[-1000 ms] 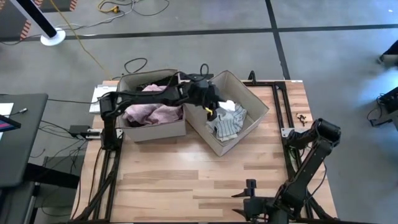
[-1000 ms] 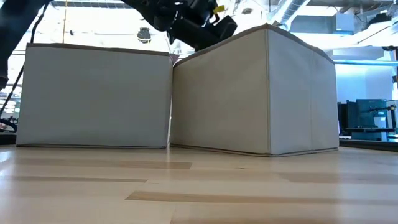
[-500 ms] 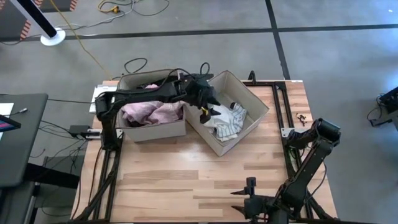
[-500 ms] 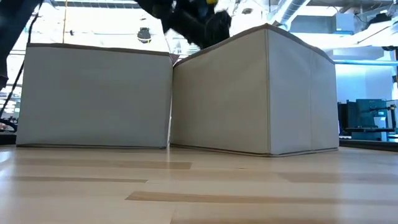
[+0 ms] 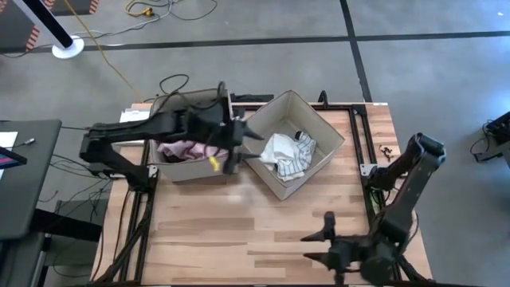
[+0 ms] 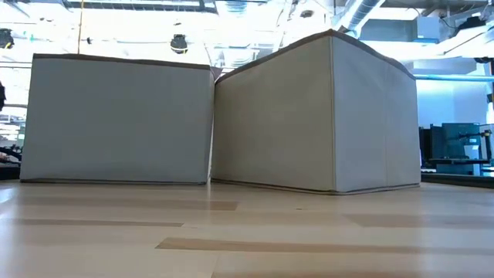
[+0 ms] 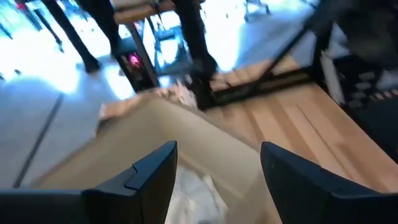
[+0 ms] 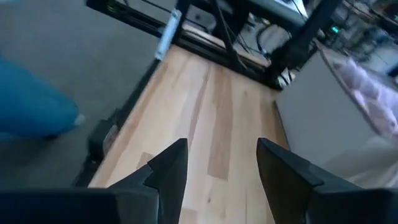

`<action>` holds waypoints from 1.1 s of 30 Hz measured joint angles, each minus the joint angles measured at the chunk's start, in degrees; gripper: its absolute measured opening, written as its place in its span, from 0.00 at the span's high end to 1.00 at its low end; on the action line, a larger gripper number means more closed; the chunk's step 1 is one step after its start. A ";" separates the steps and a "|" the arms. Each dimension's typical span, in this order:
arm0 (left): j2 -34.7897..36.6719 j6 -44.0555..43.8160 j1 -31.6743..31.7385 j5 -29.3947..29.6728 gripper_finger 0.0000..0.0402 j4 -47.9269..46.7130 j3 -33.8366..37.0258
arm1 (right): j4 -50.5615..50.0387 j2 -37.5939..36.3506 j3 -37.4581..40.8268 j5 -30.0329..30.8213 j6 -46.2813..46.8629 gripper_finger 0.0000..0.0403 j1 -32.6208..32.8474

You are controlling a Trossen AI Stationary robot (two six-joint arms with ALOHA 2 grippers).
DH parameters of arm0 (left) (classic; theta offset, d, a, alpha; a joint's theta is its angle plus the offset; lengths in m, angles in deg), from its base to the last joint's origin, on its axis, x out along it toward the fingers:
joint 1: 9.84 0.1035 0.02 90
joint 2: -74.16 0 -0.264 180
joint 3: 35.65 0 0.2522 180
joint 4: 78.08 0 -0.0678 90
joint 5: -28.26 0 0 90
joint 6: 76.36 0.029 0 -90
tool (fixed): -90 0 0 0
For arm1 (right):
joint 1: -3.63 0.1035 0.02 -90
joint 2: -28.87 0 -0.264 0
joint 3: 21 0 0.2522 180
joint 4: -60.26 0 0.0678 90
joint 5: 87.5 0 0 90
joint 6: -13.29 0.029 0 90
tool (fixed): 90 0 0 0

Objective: Sort clothes
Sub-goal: Return to Home Position

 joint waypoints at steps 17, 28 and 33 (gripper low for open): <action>17.60 -6.93 -16.76 31.21 0.44 -21.41 1.09 | -15.76 -21.46 0.00 -3.53 -7.05 0.53 9.60; 35.73 -20.82 -22.54 39.56 0.44 -13.67 26.42 | -0.72 -39.73 23.62 -3.52 -4.63 0.53 13.37; 41.02 -21.26 -26.55 39.33 0.44 -1.18 39.84 | 11.27 -48.76 36.33 -3.95 -7.05 0.53 15.73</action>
